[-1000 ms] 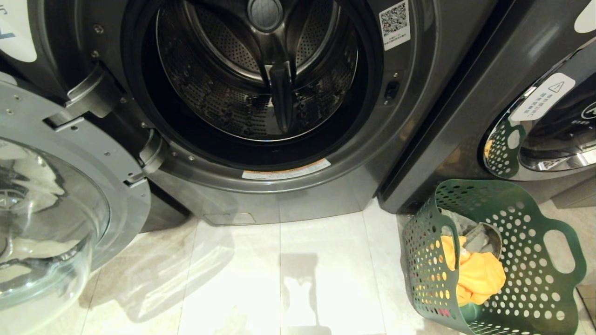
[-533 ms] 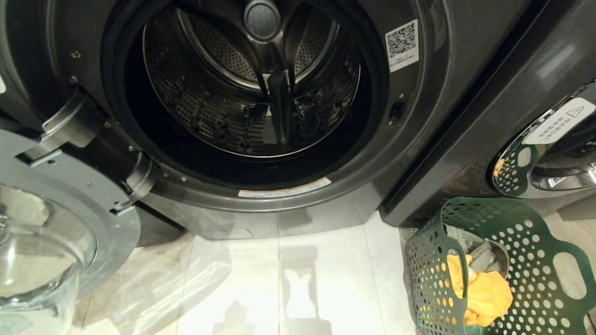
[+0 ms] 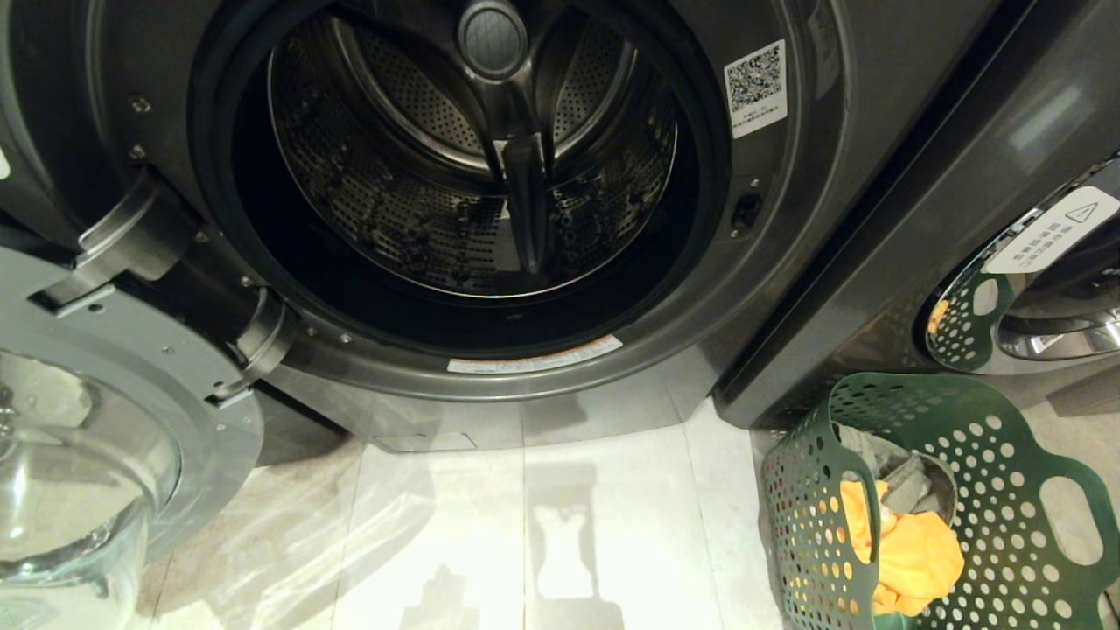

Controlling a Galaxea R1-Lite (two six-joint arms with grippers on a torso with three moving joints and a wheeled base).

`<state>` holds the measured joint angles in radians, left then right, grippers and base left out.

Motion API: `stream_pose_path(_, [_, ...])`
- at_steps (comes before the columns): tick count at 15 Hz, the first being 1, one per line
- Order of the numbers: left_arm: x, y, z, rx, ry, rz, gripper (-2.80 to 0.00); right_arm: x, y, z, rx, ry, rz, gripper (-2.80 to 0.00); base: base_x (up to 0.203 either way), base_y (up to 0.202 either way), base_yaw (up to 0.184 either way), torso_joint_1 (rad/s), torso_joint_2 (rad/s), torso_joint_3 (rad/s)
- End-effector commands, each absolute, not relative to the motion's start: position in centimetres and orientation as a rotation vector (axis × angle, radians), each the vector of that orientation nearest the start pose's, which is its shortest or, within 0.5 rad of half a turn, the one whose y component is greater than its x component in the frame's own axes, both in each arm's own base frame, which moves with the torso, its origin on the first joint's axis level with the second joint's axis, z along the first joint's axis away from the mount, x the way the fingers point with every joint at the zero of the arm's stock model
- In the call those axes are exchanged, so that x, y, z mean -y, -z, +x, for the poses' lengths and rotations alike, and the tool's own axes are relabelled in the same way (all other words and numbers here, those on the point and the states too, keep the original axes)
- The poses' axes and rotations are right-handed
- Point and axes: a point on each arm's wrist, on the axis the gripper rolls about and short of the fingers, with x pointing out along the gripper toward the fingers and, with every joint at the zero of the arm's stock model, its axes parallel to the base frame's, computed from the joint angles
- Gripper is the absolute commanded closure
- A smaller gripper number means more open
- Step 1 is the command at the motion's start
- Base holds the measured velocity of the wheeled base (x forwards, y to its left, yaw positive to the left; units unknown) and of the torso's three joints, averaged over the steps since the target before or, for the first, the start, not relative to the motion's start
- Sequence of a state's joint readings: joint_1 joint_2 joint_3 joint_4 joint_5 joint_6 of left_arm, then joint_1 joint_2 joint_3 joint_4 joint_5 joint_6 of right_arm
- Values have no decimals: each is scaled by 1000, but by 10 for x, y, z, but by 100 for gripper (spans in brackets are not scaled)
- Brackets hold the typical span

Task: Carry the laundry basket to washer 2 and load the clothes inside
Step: Place the clothes into the washing machine

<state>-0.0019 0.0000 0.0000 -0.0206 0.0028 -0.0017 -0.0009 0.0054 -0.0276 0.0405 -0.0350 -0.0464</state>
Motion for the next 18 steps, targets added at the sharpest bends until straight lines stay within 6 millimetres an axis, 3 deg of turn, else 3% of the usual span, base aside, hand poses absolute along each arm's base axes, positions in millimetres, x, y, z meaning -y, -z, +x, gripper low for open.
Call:
stream_pose_path(1, [0,-76,-22,14,-1,-2,0,1,-99,-29,17,42,-66,0,0,0,0,0,0,0])
stream_pose_path(3, [0,-76,-22,15,-2,3,0,1,-151,-34,-1,74,-25,0,0,0,0,0,0,0])
stream_pose_path(4, [0,-76,-22,14,-1,3,0,2,-176,-25,-63,105,26,0,0,0,0,0,0,0])
stream_pose_path(6, [0,-76,-22,14,0,1,0,4,-205,20,-318,208,165,0,0,0,0,0,0,0])
stream_pose_path(7, [0,-76,-22,14,0,0,0,5,-205,47,-455,279,233,0,0,0,0,0,0,0])
stream_pose_path(9, [0,-76,-22,14,0,0,0,8,-186,96,-700,447,355,0,0,0,0,0,0,0])
stream_pose_path(12, [0,-76,-22,14,-1,0,0,13,-138,140,-868,635,439,0,0,0,0,0,0,0])
stream_pose_path(13, [0,-76,-22,14,0,0,0,16,-120,142,-902,687,450,-280,0,0,0,0,0,0])
stream_pose_path(16, [0,-76,-22,14,-2,0,0,29,-102,155,-901,734,491,-280,0,0,0,0,0,0])
stream_pose_path(18, [0,-76,-22,14,-2,0,0,39,-88,175,-896,757,524,-280,0,0,0,0,0,0])
